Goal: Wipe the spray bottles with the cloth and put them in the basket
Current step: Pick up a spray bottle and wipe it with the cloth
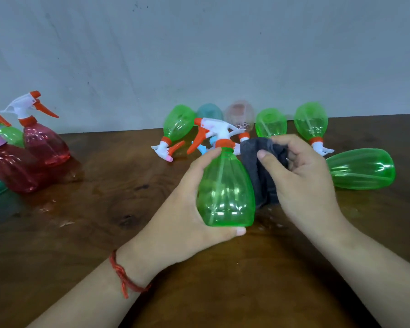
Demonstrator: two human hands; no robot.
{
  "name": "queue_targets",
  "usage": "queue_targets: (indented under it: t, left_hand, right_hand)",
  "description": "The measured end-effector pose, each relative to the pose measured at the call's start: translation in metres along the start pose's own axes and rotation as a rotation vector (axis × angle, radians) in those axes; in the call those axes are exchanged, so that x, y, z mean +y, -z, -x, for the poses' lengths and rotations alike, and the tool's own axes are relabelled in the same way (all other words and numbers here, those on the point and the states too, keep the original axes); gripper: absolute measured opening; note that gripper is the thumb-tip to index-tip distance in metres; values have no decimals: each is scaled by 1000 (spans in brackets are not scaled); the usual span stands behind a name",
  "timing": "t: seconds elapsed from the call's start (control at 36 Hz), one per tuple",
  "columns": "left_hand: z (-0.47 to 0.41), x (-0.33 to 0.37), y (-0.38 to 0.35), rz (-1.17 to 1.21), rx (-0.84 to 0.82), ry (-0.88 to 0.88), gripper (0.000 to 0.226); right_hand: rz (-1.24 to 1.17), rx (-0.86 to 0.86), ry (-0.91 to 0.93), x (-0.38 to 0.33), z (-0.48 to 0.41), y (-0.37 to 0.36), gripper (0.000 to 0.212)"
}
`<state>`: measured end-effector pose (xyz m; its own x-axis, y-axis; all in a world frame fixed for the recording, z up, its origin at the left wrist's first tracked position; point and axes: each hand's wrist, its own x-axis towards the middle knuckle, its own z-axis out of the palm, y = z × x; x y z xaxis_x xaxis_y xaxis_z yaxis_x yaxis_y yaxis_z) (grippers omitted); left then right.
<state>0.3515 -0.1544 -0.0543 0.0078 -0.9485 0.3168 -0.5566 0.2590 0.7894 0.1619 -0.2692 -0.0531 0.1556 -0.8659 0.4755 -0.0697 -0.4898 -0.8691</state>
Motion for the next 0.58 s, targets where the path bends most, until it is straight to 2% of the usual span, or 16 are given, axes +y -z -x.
queue_targets:
  t: [0.08, 0.19, 0.31, 0.58]
  left_hand:
    - [0, 0, -1, -57, 15, -81, 119]
    - [2, 3, -4, -38, 29, -104, 117]
    - [-1, -1, -3, -45, 30, -126, 118]
    - [-4, -8, -5, -114, 72, -179, 114]
  right_hand:
    - [-1, 63, 76, -4, -3, 6, 20]
    - [111, -68, 226, -8, 5, 4, 35]
    - [125, -140, 260, -5, 9, 1, 48]
    - [270, -246, 447, -8, 13, 1, 48]
